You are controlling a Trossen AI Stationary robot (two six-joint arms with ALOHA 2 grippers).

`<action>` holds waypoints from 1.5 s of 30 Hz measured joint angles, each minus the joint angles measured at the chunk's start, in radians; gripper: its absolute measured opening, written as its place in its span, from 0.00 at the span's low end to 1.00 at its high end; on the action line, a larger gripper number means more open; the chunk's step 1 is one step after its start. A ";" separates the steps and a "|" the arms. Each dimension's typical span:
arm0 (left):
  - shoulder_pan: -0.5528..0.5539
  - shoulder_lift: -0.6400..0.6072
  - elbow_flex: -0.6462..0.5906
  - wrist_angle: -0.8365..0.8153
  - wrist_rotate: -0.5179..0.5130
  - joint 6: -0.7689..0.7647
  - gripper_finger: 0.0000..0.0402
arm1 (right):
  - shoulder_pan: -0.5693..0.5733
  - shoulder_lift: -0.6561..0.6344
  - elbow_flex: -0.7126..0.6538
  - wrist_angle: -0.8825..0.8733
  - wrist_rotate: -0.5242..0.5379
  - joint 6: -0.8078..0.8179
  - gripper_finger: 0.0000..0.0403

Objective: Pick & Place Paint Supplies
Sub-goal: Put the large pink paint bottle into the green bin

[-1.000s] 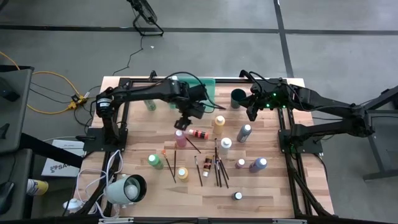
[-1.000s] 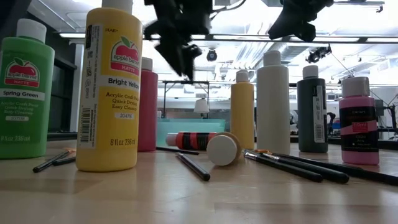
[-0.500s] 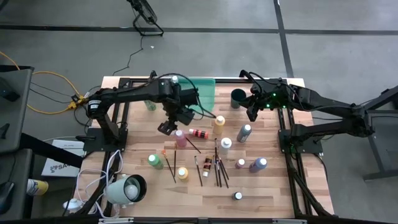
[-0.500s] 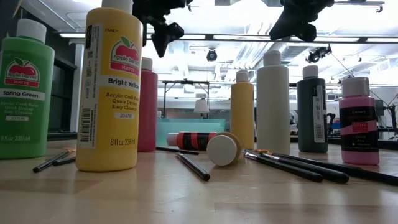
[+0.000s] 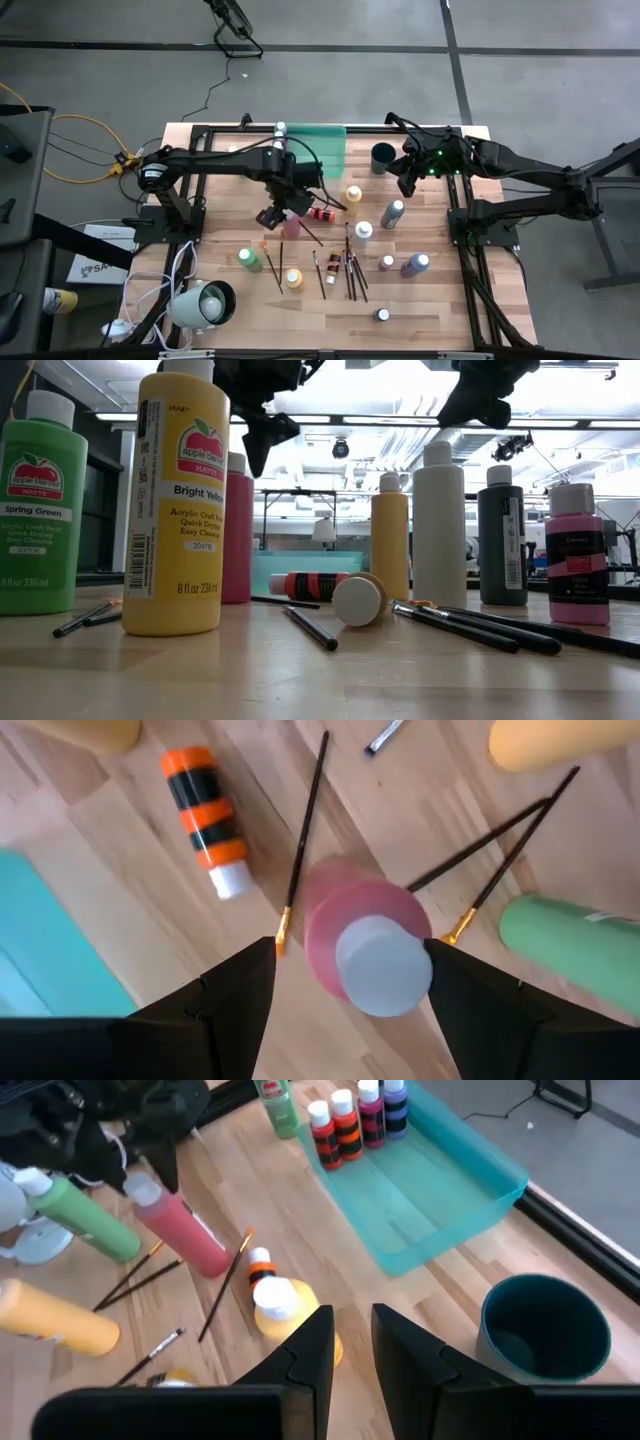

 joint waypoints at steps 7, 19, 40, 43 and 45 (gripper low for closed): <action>0.000 0.000 -0.013 -0.004 0.027 -0.009 0.60 | 0.000 0.000 0.000 -0.016 -0.007 -0.001 0.16; 0.000 -0.002 -0.013 -0.016 0.027 -0.025 0.29 | 0.000 0.000 0.000 -0.016 -0.007 -0.007 0.16; 0.131 -0.002 0.415 -0.138 -0.207 0.019 0.29 | 0.000 0.000 0.000 -0.012 -0.007 -0.016 0.16; 0.218 -0.001 0.421 -0.105 -0.206 0.023 0.29 | 0.000 0.000 0.000 -0.011 -0.007 -0.019 0.16; 0.273 0.013 0.424 -0.093 -0.206 0.034 0.29 | 0.000 0.000 0.000 -0.011 -0.007 -0.019 0.16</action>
